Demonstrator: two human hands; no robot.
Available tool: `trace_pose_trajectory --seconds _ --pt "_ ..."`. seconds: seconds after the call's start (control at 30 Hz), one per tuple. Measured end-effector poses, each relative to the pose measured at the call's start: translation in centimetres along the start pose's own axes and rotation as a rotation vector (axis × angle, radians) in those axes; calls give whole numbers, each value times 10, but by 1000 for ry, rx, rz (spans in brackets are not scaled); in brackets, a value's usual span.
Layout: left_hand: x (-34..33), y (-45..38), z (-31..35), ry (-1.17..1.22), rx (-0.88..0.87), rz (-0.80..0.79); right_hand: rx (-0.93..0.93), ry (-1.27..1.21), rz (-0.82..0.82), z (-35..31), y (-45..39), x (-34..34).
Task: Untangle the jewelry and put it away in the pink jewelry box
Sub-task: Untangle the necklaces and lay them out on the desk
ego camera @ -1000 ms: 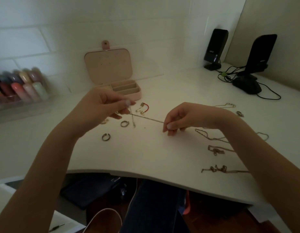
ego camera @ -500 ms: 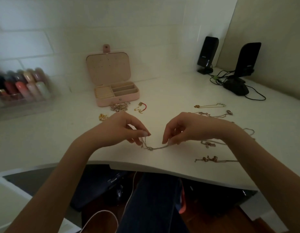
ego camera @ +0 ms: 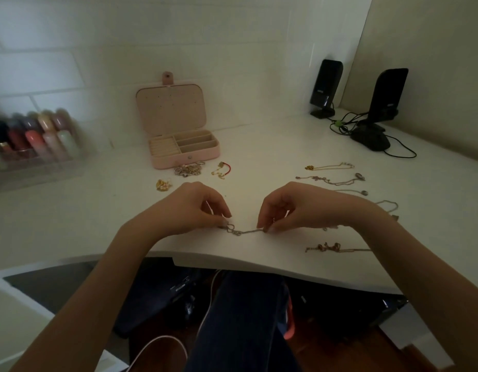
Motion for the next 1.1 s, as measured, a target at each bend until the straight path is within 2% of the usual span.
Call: trace_pose_trajectory --seconds 0.13,0.27,0.43,0.77,0.83,1.0,1.1 --pt "-3 2 -1 17 -16 6 -17 -23 42 2 2 -1" --pt "-8 3 1 40 -62 -56 -46 -37 52 3 2 -1" --pt "-8 3 -2 95 -76 -14 -45 -33 96 3 4 0" --pt "7 6 -12 114 -59 -71 -30 31 57 6 2 -3" --pt "10 6 -16 139 -44 34 -18 26 105 5 -2 3" --pt "28 -5 -39 121 58 502 39 58 182 -1 -28 17" --pt "44 -18 -56 184 141 692 54 88 209 -3 -59 24"
Point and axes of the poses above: each hand's wrist, its own y-axis away from the middle knuckle, its own x-axis out of the back of the hand, z = x × y, the point moved 2 cm from there along -y, towards the middle knuckle, and after that the axes turned 9 degrees about z, right-handed, at the moved point
